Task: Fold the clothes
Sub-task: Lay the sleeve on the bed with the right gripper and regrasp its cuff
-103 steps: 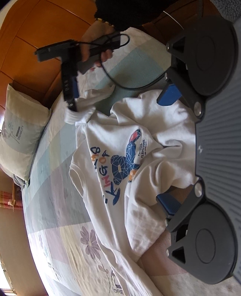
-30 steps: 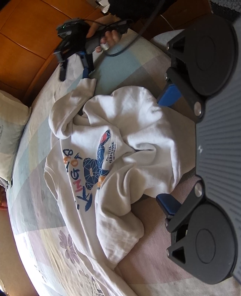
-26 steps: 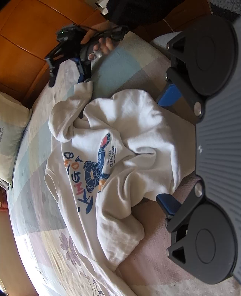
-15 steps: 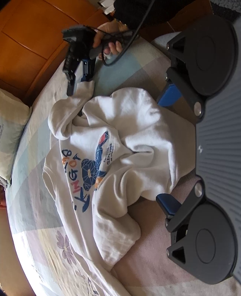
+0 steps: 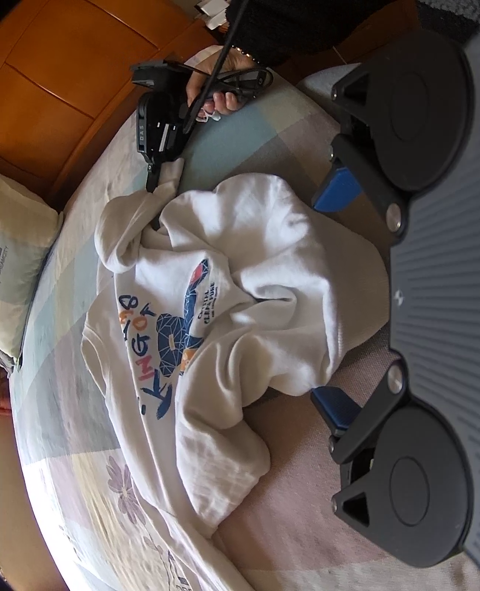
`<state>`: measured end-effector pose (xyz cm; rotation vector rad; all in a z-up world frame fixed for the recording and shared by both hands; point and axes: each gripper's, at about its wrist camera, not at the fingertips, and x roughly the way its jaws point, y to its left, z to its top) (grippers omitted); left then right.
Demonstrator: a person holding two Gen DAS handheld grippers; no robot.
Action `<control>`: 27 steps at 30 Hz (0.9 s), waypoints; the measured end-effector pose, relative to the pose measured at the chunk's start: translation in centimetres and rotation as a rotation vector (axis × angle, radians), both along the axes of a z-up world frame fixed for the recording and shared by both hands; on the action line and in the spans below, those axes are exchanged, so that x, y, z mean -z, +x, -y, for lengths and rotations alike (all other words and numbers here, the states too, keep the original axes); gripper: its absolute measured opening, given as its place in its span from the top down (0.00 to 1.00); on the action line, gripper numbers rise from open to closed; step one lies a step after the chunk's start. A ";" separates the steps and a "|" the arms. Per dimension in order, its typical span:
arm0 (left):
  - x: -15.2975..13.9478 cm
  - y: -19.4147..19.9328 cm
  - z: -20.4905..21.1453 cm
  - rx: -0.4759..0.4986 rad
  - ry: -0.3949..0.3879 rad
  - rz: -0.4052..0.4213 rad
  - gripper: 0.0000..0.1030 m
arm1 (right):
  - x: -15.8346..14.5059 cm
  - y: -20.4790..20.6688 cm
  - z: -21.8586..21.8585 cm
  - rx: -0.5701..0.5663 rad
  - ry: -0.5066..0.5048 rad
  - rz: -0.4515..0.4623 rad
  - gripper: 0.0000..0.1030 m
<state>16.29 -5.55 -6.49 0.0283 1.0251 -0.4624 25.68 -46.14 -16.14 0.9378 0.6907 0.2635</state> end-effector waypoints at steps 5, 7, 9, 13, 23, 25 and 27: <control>-0.1 -0.1 -0.1 0.005 0.004 0.005 0.02 | -0.5 -0.9 0.0 0.006 -0.010 -0.022 0.93; -0.2 0.0 -0.2 0.001 0.003 0.006 0.02 | -1.3 -1.4 0.3 0.008 -0.059 -0.013 0.94; -0.3 0.1 -0.2 -0.003 0.005 0.008 0.02 | -2.2 -1.7 1.2 0.027 -0.088 0.001 0.94; -0.5 0.2 0.1 0.008 0.005 0.015 0.02 | -4.0 -2.1 3.5 0.079 -0.154 0.007 0.94; -0.4 0.3 0.8 0.021 0.023 0.009 0.02 | -7.1 -1.3 10.3 0.238 -0.414 -0.063 0.95; -0.4 0.4 0.8 0.016 0.028 0.006 0.02 | -7.6 -1.3 11.6 0.268 -0.467 -0.082 0.95; -0.3 0.5 0.8 0.013 0.030 0.004 0.02 | -8.3 -1.3 12.8 0.298 -0.514 -0.098 0.95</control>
